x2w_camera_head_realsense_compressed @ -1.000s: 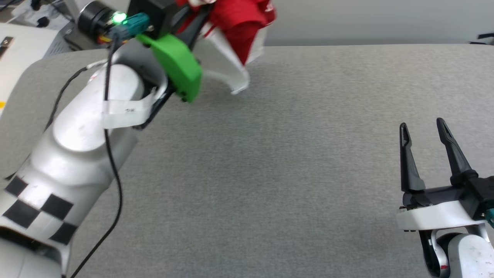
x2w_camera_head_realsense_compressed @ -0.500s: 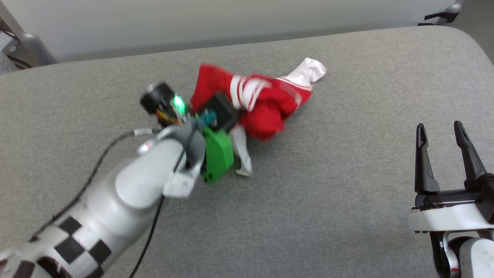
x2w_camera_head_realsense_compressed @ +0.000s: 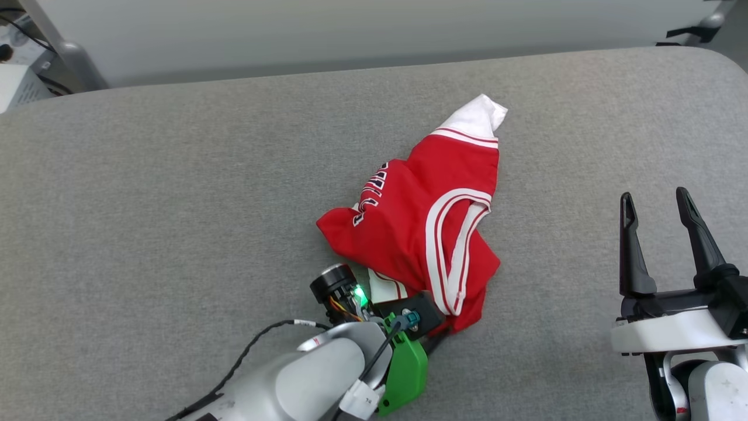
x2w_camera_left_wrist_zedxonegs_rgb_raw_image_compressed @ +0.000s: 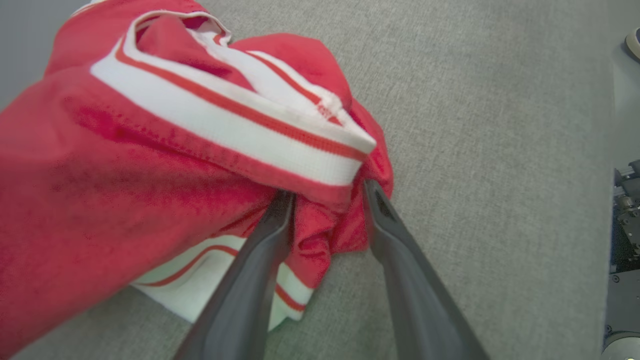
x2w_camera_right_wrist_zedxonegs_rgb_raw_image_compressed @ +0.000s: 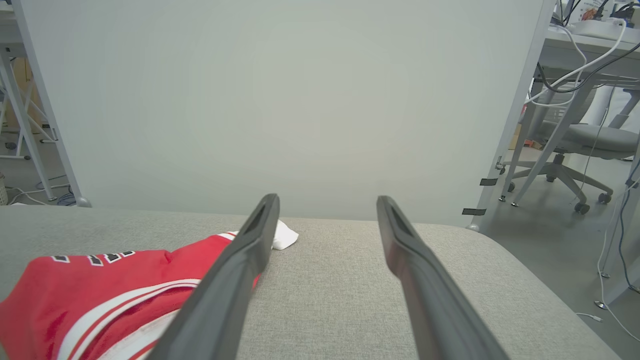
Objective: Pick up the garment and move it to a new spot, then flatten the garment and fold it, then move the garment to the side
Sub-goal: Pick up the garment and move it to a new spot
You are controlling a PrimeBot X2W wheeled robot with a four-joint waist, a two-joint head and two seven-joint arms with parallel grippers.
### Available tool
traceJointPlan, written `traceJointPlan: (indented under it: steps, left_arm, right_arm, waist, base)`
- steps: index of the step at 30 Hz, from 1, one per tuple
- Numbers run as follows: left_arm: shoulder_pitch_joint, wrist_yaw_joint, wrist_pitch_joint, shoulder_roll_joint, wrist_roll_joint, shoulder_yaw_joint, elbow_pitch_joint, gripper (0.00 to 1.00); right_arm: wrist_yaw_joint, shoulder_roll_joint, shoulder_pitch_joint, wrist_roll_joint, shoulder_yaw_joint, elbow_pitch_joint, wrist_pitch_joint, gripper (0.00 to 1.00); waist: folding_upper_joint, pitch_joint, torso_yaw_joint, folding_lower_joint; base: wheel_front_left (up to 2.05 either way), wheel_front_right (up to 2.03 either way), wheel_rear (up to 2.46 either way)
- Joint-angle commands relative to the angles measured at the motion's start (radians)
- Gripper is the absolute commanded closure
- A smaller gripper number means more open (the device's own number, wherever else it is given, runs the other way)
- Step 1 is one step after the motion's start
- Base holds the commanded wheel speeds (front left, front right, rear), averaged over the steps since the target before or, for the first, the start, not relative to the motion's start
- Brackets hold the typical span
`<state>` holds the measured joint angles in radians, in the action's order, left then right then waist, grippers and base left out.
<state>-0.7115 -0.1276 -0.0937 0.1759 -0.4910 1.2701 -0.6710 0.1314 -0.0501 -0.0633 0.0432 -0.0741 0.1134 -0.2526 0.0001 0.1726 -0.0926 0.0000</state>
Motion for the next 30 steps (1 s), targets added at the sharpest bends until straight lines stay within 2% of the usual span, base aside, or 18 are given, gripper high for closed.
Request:
traceJointPlan:
  steps: [1, 6, 10, 14, 18, 19, 23, 27, 30]
  left_arm:
    - [0.021, -0.003, -0.013, -0.014, -0.012, 0.002, -0.016, 0.00]
    - [0.028, -0.002, -0.073, -0.032, -0.051, -0.024, -0.059, 0.00]
    - [0.045, 0.010, -0.108, -0.019, -0.076, -0.051, -0.065, 0.00]
    - [0.063, 0.029, -0.127, 0.024, -0.095, -0.079, -0.040, 0.00]
    - [0.088, 0.070, -0.141, 0.088, -0.123, -0.126, 0.015, 0.00]
    - [0.115, 0.125, -0.154, 0.139, -0.161, -0.195, 0.085, 0.00]
    - [0.188, 0.207, -0.167, 0.177, -0.218, -0.333, 0.215, 0.00]
    - [0.323, 0.271, -0.168, 0.171, -0.186, -0.522, 0.382, 0.00]
    - [0.442, 0.282, -0.168, 0.132, -0.124, -0.644, 0.472, 0.00]
  right_arm:
    - [-0.001, 0.000, 0.008, -0.006, 0.003, -0.003, -0.009, 0.00]
    - [-0.001, 0.000, 0.029, -0.015, 0.004, -0.009, -0.009, 0.00]
    - [-0.001, 0.000, 0.051, -0.022, -0.004, -0.008, -0.009, 0.00]
    - [-0.001, 0.000, 0.076, -0.029, -0.011, 0.002, -0.009, 0.00]
    - [-0.001, 0.000, 0.094, -0.032, -0.012, 0.012, -0.009, 0.00]
    - [-0.001, 0.000, 0.104, -0.031, -0.009, 0.019, -0.009, 0.00]
    - [-0.001, 0.000, 0.118, -0.031, -0.002, 0.017, -0.009, 0.00]
    - [-0.001, 0.000, 0.131, -0.031, 0.002, 0.014, -0.009, 0.00]
    - [-0.001, 0.000, 0.139, -0.033, 0.009, 0.013, -0.009, 0.00]
  waist:
    - [-0.0001, -0.019, 0.020, 0.0000]
    - [-0.0001, -0.059, 0.058, 0.0000]
    - [-0.0001, -0.098, 0.096, 0.0000]
    - [-0.0001, -0.132, 0.136, 0.0000]
    - [-0.0001, -0.153, 0.165, 0.0000]
    - [-0.0001, -0.155, 0.177, 0.0000]
    - [-0.0001, -0.153, 0.186, 0.0000]
    - [-0.0001, -0.142, 0.187, 0.0000]
    - [-0.0001, -0.138, 0.182, 0.0000]
  base:
    - [0.00, 0.00, 0.00]
    - [0.00, 0.00, 0.00]
    - [0.00, 0.00, 0.00]
    - [0.00, 0.00, 0.00]
    - [0.00, 0.00, 0.00]
    - [0.00, 0.00, 0.00]
    - [0.00, 0.00, 0.00]
    - [0.00, 0.00, 0.00]
    - [0.00, 0.00, 0.00]
